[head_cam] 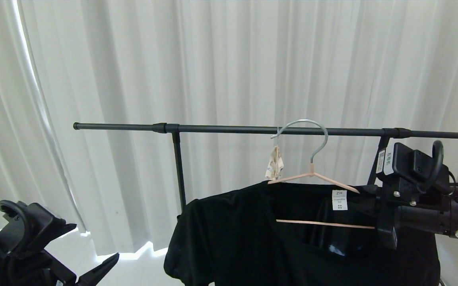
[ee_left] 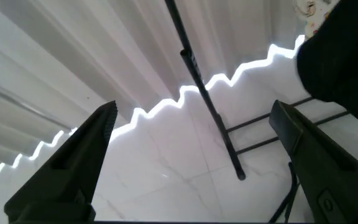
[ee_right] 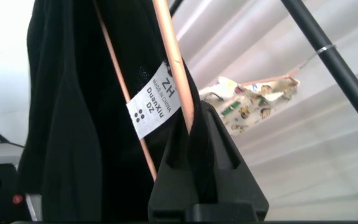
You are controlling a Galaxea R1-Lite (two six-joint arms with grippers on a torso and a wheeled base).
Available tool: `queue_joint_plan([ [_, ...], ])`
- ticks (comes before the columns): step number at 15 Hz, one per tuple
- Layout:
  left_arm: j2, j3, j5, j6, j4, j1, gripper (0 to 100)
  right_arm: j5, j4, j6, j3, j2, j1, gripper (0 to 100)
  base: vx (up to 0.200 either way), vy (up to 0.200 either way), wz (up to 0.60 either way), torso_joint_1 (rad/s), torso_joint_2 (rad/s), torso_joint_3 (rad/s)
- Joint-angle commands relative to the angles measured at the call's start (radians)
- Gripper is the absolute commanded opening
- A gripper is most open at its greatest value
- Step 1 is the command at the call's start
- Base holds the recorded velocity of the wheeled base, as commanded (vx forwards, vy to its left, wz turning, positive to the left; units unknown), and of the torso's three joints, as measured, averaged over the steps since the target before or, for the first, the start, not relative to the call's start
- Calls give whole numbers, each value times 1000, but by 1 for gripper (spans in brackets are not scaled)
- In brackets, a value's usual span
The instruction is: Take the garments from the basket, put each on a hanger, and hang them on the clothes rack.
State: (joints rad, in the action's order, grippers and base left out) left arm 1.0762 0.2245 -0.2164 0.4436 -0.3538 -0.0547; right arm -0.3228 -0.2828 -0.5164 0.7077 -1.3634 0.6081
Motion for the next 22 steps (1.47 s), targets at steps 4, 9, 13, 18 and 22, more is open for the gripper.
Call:
queue_joint_plan([
  [4, -99, 13, -150, -103, -1, -7, 100, -2, 1, -1, -47, 9, -36, 0, 0, 0, 0, 0, 0, 0],
  [9, -137, 47, -133, -476, -1, -5, 100, -1, 1, 2, -211, 76, -151, 0, 0, 0, 0, 0, 0, 0],
  [13, -56, 32, 61, -425, 3, -5, 100, 90, 86, 27, -335, 214, -347, 0, 0, 0, 0, 0, 0, 0],
  [18, 1, 16, 212, -237, 3, -7, 100, 103, 297, 108, -335, 320, -548, 0, 0, 0, 0, 0, 0, 0],
  [22, -2, 3, 219, -210, 1, -5, 100, 177, 350, 113, -315, 328, -694, 0, 0, 0, 0, 0, 0, 0],
])
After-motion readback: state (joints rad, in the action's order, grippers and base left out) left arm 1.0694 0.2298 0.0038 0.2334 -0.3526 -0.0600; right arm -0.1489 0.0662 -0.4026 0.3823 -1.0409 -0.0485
